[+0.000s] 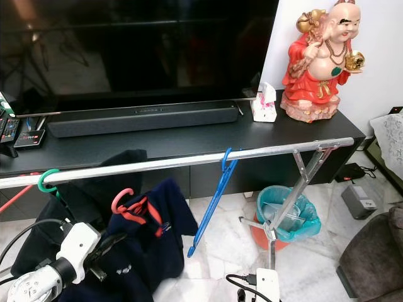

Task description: Hang hanger

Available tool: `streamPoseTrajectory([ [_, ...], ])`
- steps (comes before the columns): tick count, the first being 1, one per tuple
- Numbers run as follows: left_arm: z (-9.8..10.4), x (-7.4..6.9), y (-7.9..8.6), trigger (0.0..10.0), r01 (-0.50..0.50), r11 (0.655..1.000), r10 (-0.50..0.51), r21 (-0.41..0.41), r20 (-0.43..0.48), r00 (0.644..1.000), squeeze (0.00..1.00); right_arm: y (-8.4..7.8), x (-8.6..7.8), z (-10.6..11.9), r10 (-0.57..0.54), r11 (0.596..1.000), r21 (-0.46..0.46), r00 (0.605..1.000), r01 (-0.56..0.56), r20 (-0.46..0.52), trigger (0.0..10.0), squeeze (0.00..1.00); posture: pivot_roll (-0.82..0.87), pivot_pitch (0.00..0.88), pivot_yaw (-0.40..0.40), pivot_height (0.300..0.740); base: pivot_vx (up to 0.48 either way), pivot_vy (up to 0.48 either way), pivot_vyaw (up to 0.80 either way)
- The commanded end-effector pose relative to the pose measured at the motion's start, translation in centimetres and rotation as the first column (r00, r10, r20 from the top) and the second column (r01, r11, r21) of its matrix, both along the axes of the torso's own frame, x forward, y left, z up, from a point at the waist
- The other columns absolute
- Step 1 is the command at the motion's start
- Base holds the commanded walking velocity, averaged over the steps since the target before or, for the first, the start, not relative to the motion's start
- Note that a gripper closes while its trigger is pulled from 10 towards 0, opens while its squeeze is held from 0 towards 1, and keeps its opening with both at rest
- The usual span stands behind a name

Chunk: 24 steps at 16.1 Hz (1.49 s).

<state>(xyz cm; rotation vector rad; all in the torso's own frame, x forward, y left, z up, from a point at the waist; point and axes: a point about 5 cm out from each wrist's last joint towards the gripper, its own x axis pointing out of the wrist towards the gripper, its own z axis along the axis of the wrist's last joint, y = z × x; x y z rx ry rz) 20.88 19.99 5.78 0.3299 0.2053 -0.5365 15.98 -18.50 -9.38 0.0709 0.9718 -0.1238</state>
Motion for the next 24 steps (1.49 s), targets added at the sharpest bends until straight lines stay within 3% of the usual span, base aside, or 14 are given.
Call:
streamPoseTrajectory([
  [1, 1.2, 0.4, 0.0, 0.0, -0.022, 1.000, 0.021, 0.016, 0.068, 0.997, 0.00, 0.0, -0.2, 0.0, 0.000, 1.000, -0.003, 1.000, 0.000, 0.001, 10.0, 0.00, -0.01, 0.009, -0.023, 0.740, 0.000, 0.000, 0.00],
  [3, 2.3, 1.1, 0.2, 0.0, -0.106, 0.994, 0.111, -0.039, 0.160, 0.981, 0.00, 0.1, 0.0, 0.0, 0.000, 1.000, 0.000, 1.000, 0.000, 0.013, 10.0, 0.00, -0.01, 0.009, -0.024, 0.740, 0.000, 0.000, 0.00],
  [4, 2.7, 0.9, -0.2, 9.8, -0.098, 0.993, 0.107, -0.061, 0.165, 0.981, 0.00, 0.0, 0.2, 0.1, -0.007, 1.000, 0.007, 1.000, 0.007, 0.026, 10.0, 0.00, -0.01, 0.009, -0.024, 0.740, 0.000, 0.000, 0.00],
  [5, 2.3, 0.6, -0.3, 10.0, -0.081, 0.995, 0.088, -0.052, 0.142, 0.986, 0.00, 0.0, 0.3, 0.2, -0.005, 1.000, 0.006, 1.000, 0.005, 0.027, 10.0, 0.00, -0.01, 0.009, -0.024, 0.740, 0.000, 0.000, 0.00],
  [8, -0.6, -1.5, -0.2, 10.0, 0.059, 0.994, -0.059, 0.092, -0.004, 0.998, 0.00, 0.2, 0.6, 0.3, 0.003, 1.000, 0.008, 0.999, -0.004, 0.042, 10.0, 0.00, 0.00, 0.010, -0.023, 0.740, 0.000, 0.000, 0.00],
  [9, -1.3, -1.9, 0.2, 10.0, 0.065, 0.990, -0.061, 0.124, -0.033, 0.998, 0.00, 0.3, 0.7, 0.3, 0.006, 1.000, 0.009, 0.999, -0.007, 0.045, 10.0, 0.00, 0.00, 0.010, -0.023, 0.740, 0.000, 0.000, 0.00],
  [12, -1.6, -1.5, 0.2, 10.0, 0.009, 0.995, -0.007, 0.101, -0.026, 1.000, 0.00, 0.2, 0.8, 0.4, 0.007, 1.000, 0.004, 0.999, -0.007, 0.047, 10.0, 0.00, 0.00, 0.009, -0.023, 0.740, 0.000, 0.000, 0.00],
  [14, -4.1, -1.9, 0.4, 10.0, -0.030, 0.987, 0.050, 0.159, -0.126, 0.991, 0.00, 0.3, 0.8, 0.4, 0.010, 1.000, 0.006, 0.999, -0.011, 0.042, 10.0, 0.00, 0.00, 0.007, -0.024, 0.740, 0.000, 0.000, 0.00],
  [15, -5.7, -1.9, 0.9, 10.0, -0.100, 0.979, 0.132, 0.176, -0.180, 0.975, 0.00, 0.5, 0.9, 0.4, 0.017, 1.000, 0.009, 0.999, -0.017, 0.044, 10.0, 0.00, -0.01, 0.006, -0.024, 0.740, 0.000, 0.000, 0.00],
  [16, -7.2, -1.4, 1.0, 10.0, -0.206, 0.970, 0.232, 0.132, -0.220, 0.948, 0.00, 0.8, 1.0, 0.4, 0.018, 1.000, 0.010, 0.999, -0.019, 0.049, 10.0, 0.00, -0.01, 0.006, -0.024, 0.740, 0.000, 0.000, 0.00],
  [20, -9.5, -0.7, 1.2, 10.0, -0.322, 0.936, 0.352, 0.145, -0.308, 0.884, 0.00, 1.0, 1.1, 0.5, 0.021, 1.000, 0.010, 0.998, -0.022, 0.053, 10.0, 0.00, -0.02, 0.000, -0.019, 0.740, 0.000, 0.000, 0.00],
  [22, -10.3, -0.6, 1.8, 10.0, -0.413, 0.899, 0.438, 0.146, -0.333, 0.835, 0.00, 0.7, 1.0, 0.4, 0.014, 1.000, 0.011, 0.998, -0.014, 0.054, 10.0, 0.00, -0.02, 0.000, -0.020, 0.740, 0.000, 0.000, 0.00],
  [23, -11.1, -1.0, 2.5, 10.0, -0.473, 0.861, 0.508, 0.187, -0.352, 0.786, 0.00, 0.6, 0.9, 0.4, 0.018, 1.000, 0.015, 0.999, -0.019, 0.048, 10.0, 0.00, -0.02, 0.000, -0.021, 0.740, 0.000, 0.000, 0.00],
  [24, -11.4, -1.2, 2.6, 10.0, -0.487, 0.852, 0.522, 0.190, -0.365, 0.771, 0.00, 0.6, 0.9, 0.4, 0.017, 1.000, 0.015, 0.999, -0.018, 0.047, 10.0, 0.00, -0.02, 0.000, -0.021, 0.740, 0.000, 0.000, 0.00],
])
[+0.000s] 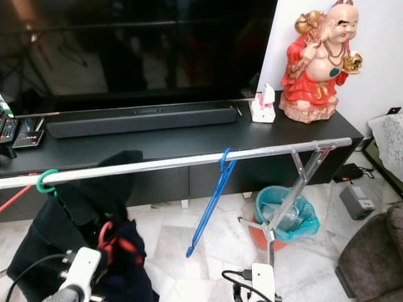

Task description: Hang hanger

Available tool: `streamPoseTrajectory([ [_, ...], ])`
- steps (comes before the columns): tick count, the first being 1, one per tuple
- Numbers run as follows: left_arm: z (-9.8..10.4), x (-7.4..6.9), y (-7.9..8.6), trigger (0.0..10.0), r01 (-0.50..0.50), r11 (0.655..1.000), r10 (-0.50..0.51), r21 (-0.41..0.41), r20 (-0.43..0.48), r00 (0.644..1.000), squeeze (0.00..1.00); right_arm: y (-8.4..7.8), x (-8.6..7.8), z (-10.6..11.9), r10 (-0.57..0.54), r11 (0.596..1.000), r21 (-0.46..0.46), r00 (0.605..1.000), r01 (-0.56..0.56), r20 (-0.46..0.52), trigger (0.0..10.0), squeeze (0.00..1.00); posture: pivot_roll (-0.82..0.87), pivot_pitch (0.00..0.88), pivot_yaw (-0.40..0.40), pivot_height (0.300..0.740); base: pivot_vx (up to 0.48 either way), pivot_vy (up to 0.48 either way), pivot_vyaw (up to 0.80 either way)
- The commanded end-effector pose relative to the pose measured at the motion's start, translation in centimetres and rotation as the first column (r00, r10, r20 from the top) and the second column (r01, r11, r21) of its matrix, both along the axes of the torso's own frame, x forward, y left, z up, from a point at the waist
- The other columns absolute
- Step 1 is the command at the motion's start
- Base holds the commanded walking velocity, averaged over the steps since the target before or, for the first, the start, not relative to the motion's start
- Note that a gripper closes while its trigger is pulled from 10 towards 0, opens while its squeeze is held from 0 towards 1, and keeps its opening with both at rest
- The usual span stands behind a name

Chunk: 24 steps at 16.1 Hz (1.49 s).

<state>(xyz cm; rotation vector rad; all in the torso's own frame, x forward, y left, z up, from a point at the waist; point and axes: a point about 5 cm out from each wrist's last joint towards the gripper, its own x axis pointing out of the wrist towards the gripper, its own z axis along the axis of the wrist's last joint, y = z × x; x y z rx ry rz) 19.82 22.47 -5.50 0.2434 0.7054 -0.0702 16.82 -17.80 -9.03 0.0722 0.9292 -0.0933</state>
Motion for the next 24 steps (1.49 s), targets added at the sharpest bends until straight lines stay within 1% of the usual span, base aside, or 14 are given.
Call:
streamPoseTrajectory([
  [1, -0.4, -0.4, 0.1, 10.0, -0.038, 0.999, 0.038, -0.010, -0.018, 0.999, 0.00, -0.3, 0.1, 0.1, -0.010, 1.000, 0.003, 1.000, 0.010, 0.001, 10.0, 0.00, -0.03, 0.000, -0.020, 0.740, 0.000, 0.000, 0.00],
  [4, -1.1, -0.7, -0.2, 10.0, -0.018, 1.000, 0.018, -0.006, -0.069, 0.997, 0.00, -0.7, 0.1, 0.1, -0.023, 1.000, -0.001, 1.000, 0.023, -0.006, 10.0, 0.00, -0.03, 0.000, -0.014, 0.740, 0.000, 0.000, 0.00],
  [6, -1.0, -0.6, -0.2, 10.0, 0.001, 1.000, -0.001, -0.003, -0.063, 0.998, 0.00, -0.3, -0.1, -0.1, -0.025, 1.000, 0.006, 1.000, 0.025, -0.013, 10.0, 0.00, -0.04, 0.000, -0.010, 0.740, 0.000, 0.000, 0.00],
  [8, -0.4, 0.0, -0.2, 10.0, 0.024, 1.000, -0.024, -0.020, 0.008, 1.000, 0.00, 0.2, -0.3, -0.2, -0.020, 1.000, 0.011, 1.000, 0.020, -0.022, 10.0, 0.00, -0.03, 0.000, -0.005, 0.740, 0.000, 0.000, 0.00],
  [12, 1.0, 0.5, -0.5, 10.0, 0.192, 0.981, -0.190, 0.001, 0.164, 0.968, 0.00, 0.3, -0.6, -0.3, -0.023, 1.000, 0.014, 0.999, 0.024, -0.025, 10.0, 0.00, -0.04, 0.000, 0.000, 0.740, 0.000, 0.000, 0.00],
  [14, 1.8, -0.5, -0.2, 10.0, 0.330, 0.942, -0.334, 0.058, 0.229, 0.914, 0.00, 0.2, -0.8, -0.4, -0.019, 1.000, 0.014, 0.999, 0.019, -0.035, 10.0, 0.00, -0.04, 0.000, 0.000, 0.740, 0.000, 0.000, 0.00],
  [15, 2.3, -1.3, 0.1, 10.0, 0.467, 0.873, -0.487, 0.138, 0.226, 0.844, 0.00, 0.2, -0.9, -0.5, -0.013, 1.000, 0.015, 0.999, 0.013, -0.040, 10.0, 0.00, -0.02, 0.000, -0.005, 0.740, 0.000, 0.000, 0.00],
  [16, 3.0, -1.3, 0.3, 10.0, 0.505, 0.852, -0.524, 0.142, 0.249, 0.814, 0.00, 0.2, -0.9, -0.4, -0.004, 1.000, 0.014, 0.999, 0.004, -0.040, 10.0, 0.00, -0.02, 0.000, -0.006, 0.740, 0.000, 0.000, 0.00],
  [17, 3.6, -1.0, 0.4, 10.0, 0.521, 0.841, -0.541, 0.147, 0.271, 0.796, 0.00, 0.2, -0.8, -0.4, -0.001, 1.000, 0.013, 0.999, 0.001, -0.040, 10.0, 0.00, -0.02, 0.000, -0.006, 0.740, 0.000, 0.000, 0.00],
  [18, 4.9, -0.3, 0.3, 10.0, 0.546, 0.822, -0.568, 0.165, 0.319, 0.759, 0.00, 0.2, -0.8, -0.4, -0.001, 1.000, 0.013, 0.999, 0.002, -0.039, 10.0, 0.00, -0.01, 0.000, -0.009, 0.740, 0.000, 0.000, 0.00],
  [20, 9.2, 2.0, -0.8, 10.0, 0.583, 0.782, -0.611, 0.221, 0.456, 0.647, 0.00, 0.3, -0.6, -0.3, 0.000, 1.000, 0.012, 0.999, 0.000, -0.032, 10.0, 0.00, -0.02, 0.000, -0.007, 0.740, 0.000, 0.000, 0.00],
  [21, 10.4, 2.6, -1.3, 10.0, 0.575, 0.783, -0.607, 0.237, 0.494, 0.623, 0.00, 0.3, -0.5, -0.3, 0.000, 1.000, 0.011, 1.000, 0.001, -0.030, 10.0, 0.00, -0.01, 0.000, -0.008, 0.740, 0.000, 0.000, 0.00],
  [23, 12.2, 4.0, -2.0, 10.0, 0.534, 0.815, -0.556, 0.228, 0.571, 0.604, 0.00, 0.4, -0.4, -0.2, 0.002, 1.000, 0.011, 1.000, -0.002, -0.022, 10.0, 0.00, -0.01, 0.000, -0.011, 0.740, 0.000, 0.000, 0.00],
  [24, 12.5, 4.4, -2.1, 10.0, 0.515, 0.831, -0.530, 0.211, 0.583, 0.616, 0.00, 0.5, -0.4, -0.2, 0.004, 1.000, 0.011, 1.000, -0.004, -0.018, 10.0, 0.00, -0.01, 0.000, -0.011, 0.740, 0.000, 0.000, 0.00],
])
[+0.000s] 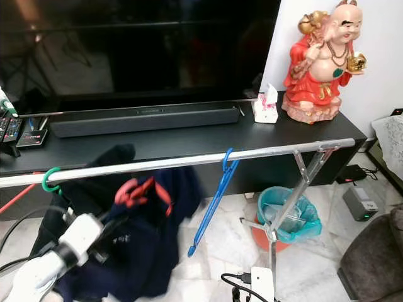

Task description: Hang hanger

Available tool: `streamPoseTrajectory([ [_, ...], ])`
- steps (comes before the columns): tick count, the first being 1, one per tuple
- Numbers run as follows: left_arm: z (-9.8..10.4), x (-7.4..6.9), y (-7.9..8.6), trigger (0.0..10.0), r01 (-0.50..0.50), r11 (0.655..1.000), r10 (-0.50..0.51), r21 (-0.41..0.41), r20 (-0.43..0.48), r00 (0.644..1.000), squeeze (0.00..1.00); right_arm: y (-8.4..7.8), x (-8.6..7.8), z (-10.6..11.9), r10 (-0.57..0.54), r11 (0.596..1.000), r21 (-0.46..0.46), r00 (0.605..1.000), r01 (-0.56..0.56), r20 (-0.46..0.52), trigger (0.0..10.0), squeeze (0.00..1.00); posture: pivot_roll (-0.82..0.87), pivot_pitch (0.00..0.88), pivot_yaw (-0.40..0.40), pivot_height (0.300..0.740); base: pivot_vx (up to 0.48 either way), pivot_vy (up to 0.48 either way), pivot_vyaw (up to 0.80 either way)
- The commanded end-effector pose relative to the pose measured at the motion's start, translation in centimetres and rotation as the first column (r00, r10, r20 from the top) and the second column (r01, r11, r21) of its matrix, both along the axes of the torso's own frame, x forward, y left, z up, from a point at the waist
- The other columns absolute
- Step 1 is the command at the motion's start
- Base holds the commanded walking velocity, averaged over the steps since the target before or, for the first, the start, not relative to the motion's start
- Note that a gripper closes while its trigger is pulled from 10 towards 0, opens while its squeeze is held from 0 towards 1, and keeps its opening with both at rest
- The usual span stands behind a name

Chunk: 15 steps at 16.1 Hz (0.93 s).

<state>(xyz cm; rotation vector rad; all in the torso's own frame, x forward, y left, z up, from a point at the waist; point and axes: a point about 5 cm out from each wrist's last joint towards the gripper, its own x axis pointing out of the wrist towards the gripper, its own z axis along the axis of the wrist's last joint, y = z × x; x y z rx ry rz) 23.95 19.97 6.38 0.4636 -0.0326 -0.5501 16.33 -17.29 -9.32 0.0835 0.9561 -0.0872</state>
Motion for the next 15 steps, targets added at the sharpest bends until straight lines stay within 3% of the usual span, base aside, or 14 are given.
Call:
streamPoseTrajectory([
  [1, 1.0, 0.6, 0.2, 10.0, -0.045, 0.998, 0.046, -0.032, 0.023, 0.999, 0.00, 0.1, 0.2, 0.1, 0.005, 1.000, -0.002, 1.000, -0.005, 0.012, 10.0, 0.00, -0.01, 0.000, -0.014, 0.740, 0.000, 0.000, 0.00],
  [2, 1.2, 1.1, 0.2, 10.0, -0.111, 0.991, 0.111, -0.075, -0.001, 0.994, 0.00, 0.1, 0.4, 0.2, 0.007, 1.000, -0.001, 1.000, -0.007, 0.017, 10.0, 0.00, -0.01, 0.000, -0.014, 0.740, 0.000, 0.000, 0.00],
  [4, 1.3, 1.1, 0.1, 10.0, -0.148, 0.983, 0.146, -0.111, -0.024, 0.989, 0.00, 0.1, 0.5, 0.3, 0.004, 1.000, -0.001, 1.000, -0.004, 0.023, 10.0, 0.00, -0.02, 0.000, -0.015, 0.740, 0.000, 0.000, 0.00],
  [7, -0.1, -0.2, -0.3, 10.0, -0.097, 0.995, 0.095, -0.022, -0.078, 0.992, 0.00, 0.1, 0.8, 0.4, 0.005, 1.000, 0.001, 1.000, -0.005, 0.031, 10.0, 0.00, -0.01, 0.000, -0.017, 0.740, 0.000, 0.000, 0.00],
  [10, -0.5, -1.3, -0.5, 10.0, -0.175, 0.980, 0.165, -0.094, -0.113, 0.980, 0.00, 0.2, 1.1, 0.5, 0.003, 1.000, 0.010, 0.999, -0.003, 0.044, 10.0, 0.00, -0.01, 0.000, -0.019, 0.740, 0.000, 0.000, 0.00],
  [15, -0.3, -1.1, -0.9, 10.0, -0.172, 0.979, 0.160, -0.111, -0.109, 0.981, 0.00, 0.0, 1.3, 0.6, -0.026, 1.000, 0.003, 0.998, 0.026, 0.055, 10.0, 0.00, -0.01, 0.000, -0.020, 0.740, 0.000, 0.000, 0.00],
])
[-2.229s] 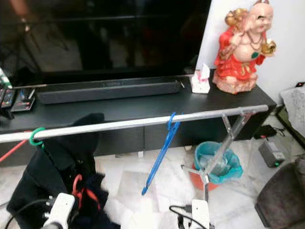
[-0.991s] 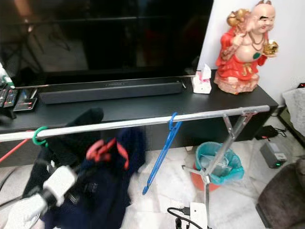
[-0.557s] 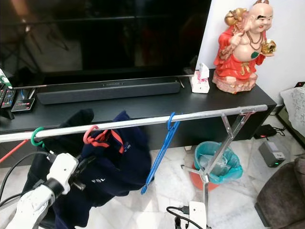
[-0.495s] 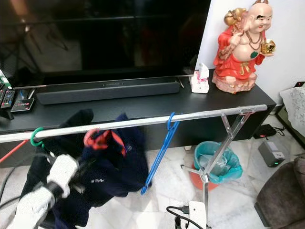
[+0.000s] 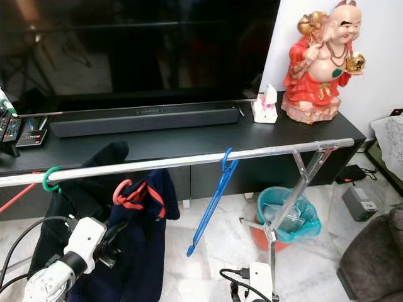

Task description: Hang hanger

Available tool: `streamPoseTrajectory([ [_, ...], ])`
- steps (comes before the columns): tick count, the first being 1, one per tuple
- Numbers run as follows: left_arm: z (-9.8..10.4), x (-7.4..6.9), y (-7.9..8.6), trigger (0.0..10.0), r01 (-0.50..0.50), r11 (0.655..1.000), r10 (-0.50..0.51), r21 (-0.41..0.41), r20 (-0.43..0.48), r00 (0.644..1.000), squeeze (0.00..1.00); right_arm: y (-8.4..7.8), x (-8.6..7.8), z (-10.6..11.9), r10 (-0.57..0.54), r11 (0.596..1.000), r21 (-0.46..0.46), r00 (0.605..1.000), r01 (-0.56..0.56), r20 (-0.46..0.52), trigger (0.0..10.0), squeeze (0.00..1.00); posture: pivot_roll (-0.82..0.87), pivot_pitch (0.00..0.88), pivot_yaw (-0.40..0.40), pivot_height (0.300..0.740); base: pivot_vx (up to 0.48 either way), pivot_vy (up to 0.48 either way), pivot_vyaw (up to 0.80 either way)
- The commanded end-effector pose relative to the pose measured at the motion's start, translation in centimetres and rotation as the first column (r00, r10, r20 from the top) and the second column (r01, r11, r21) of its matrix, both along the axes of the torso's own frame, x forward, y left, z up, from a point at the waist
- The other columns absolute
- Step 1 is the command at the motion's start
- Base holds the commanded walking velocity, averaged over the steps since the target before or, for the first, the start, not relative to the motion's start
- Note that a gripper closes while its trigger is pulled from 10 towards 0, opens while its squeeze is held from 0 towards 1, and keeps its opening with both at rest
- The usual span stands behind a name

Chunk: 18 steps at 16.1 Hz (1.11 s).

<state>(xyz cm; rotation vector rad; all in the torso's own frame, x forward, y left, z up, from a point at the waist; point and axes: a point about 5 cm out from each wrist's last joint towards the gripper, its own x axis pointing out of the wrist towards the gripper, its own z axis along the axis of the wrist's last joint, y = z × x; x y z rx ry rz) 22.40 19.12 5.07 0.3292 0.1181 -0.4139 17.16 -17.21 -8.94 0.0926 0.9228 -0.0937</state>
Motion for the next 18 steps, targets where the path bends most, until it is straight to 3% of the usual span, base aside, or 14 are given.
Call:
streamPoseTrajectory([
  [1, 1.02, 0.42, -0.09, 10.0, -0.003, 1.000, 0.004, -0.021, 0.047, 0.999, 0.00, -0.09, 0.48, 0.26, -0.016, 1.000, 0.000, 1.000, 0.016, 0.022, 10.0, 0.00, -0.01, 0.000, -0.020, 0.740, 0.000, 0.000, 0.00],
  [18, 1.02, 0.42, -0.09, 10.0, -0.003, 1.000, 0.004, -0.021, 0.047, 0.999, 0.00, -0.09, 0.48, 0.26, -0.016, 1.000, 0.000, 1.000, 0.016, 0.022, 10.0, 0.00, -0.01, 0.000, -0.020, 0.740, 0.000, 0.000, 0.00],
])
